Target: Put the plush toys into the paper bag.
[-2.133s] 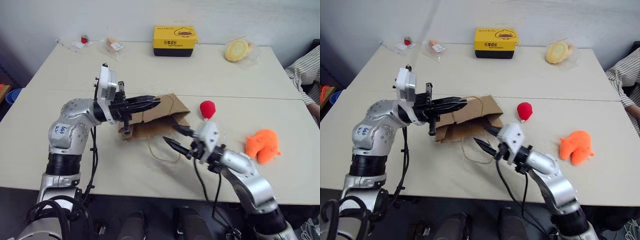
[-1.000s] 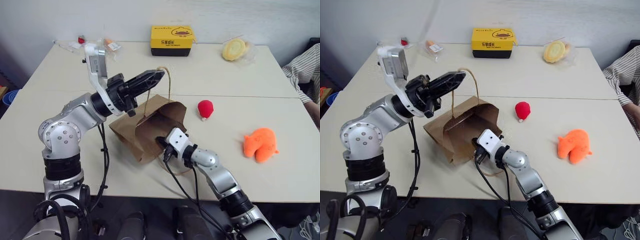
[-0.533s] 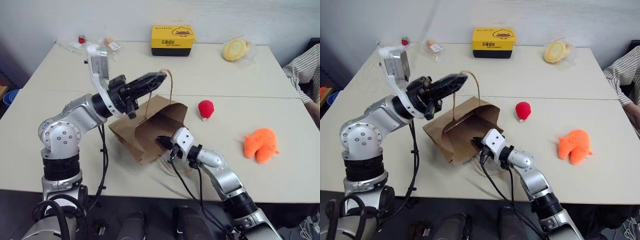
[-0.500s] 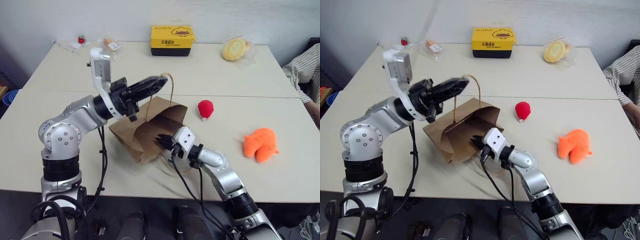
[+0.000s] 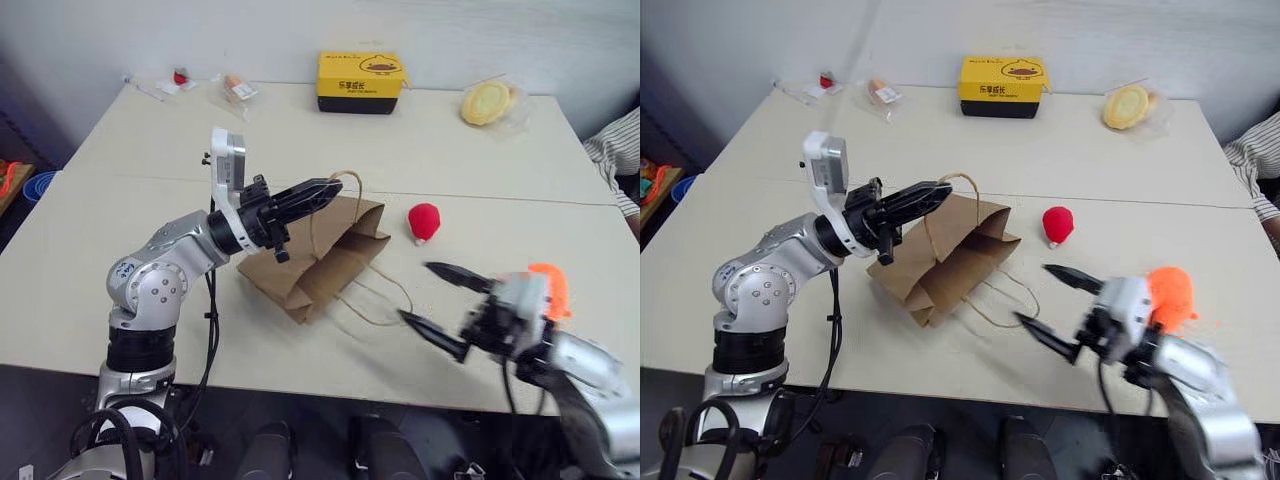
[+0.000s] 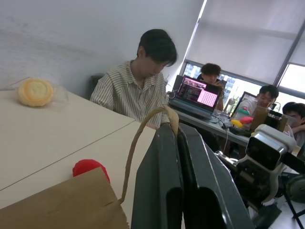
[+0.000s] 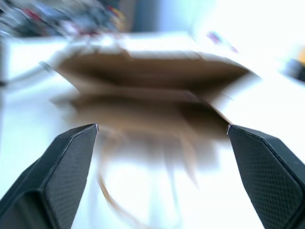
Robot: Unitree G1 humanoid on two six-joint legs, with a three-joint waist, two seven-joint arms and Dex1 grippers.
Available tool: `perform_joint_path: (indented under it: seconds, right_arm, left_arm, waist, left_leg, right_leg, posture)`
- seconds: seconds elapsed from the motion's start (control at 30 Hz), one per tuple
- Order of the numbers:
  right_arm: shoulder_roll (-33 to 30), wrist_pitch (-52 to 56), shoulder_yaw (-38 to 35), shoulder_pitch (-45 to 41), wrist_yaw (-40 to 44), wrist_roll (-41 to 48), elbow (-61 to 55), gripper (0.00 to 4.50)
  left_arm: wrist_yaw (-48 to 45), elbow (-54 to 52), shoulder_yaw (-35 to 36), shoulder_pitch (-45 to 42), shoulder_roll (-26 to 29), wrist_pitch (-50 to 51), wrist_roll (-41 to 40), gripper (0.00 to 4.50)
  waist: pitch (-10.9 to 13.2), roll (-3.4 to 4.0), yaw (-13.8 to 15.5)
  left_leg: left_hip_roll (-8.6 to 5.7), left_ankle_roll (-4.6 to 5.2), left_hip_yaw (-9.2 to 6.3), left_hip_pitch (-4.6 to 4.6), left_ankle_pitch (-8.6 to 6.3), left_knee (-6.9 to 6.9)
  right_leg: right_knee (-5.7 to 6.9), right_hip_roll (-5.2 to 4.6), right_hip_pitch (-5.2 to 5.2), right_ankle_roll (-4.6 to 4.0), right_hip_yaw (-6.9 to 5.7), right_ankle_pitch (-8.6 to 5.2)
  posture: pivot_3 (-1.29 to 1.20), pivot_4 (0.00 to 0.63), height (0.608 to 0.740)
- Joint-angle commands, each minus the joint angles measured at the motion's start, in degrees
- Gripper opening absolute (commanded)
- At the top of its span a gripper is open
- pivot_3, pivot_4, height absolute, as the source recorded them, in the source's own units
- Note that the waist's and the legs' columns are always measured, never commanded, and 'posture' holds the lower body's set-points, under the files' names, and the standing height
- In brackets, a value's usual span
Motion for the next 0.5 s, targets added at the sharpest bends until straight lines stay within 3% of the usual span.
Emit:
perform_joint_path:
  seconds: [0.03, 0.23, 0.4, 0.5]
  right_arm:
    - [0.5, -9.9, -14.2, 7.6, 1.0, -3.2, 6.3, 4.47]
    - [1.1, -27.5, -26.3, 16.5, 1.2, -10.5, 23.9, 4.47]
    - [-1.2, -38.3, -27.6, 21.1, 3.3, -14.8, 34.0, 4.47]
    - [-3.9, -37.8, -26.8, 18.2, 0.6, -15.8, 36.1, 4.47]
  left_arm:
    - [-1.9, 0.1, 0.1, -0.7, -0.3, -1.8, 0.7, 0.0]
    - [-3.4, 0.6, -1.3, 0.0, -1.4, -2.7, 2.3, 0.0]
    - [-3.9, 1.5, -1.4, -0.4, -1.7, -3.5, 3.5, 0.0]
    - [-4.0, 1.4, -1.4, -0.3, -1.7, -3.5, 3.9, 0.0]
  waist:
    - [0.0, 0.0, 0.3]
    - [0.0, 0.0, 0.3]
    - [0.0, 0.01, 0.0]
    - [0.0, 0.01, -0.8]
  left_leg:
    - [0.0, 0.0, 0.04, 0.05, 0.0, -0.07]
    - [-0.01, 0.07, 0.31, 0.26, 0.01, -0.19]
    - [0.04, 0.05, 0.32, 0.31, 0.02, -0.27]
    - [0.03, 0.06, 0.43, 0.39, 0.03, -0.25]
  right_leg:
    - [0.0, 0.0, 0.01, 0.0, 0.03, 0.0]
    - [-0.02, 0.02, 0.06, 0.0, 0.25, 0.0]
    - [-0.02, 0.07, 0.06, 0.0, 0.27, 0.0]
    - [0.0, 0.05, 0.13, 0.01, 0.37, 0.01]
  posture:
    - [0.0, 0.15, 0.74]
    - [0.0, 0.15, 0.74]
    - [0.0, 0.15, 0.74]
    - [0.0, 0.15, 0.74]
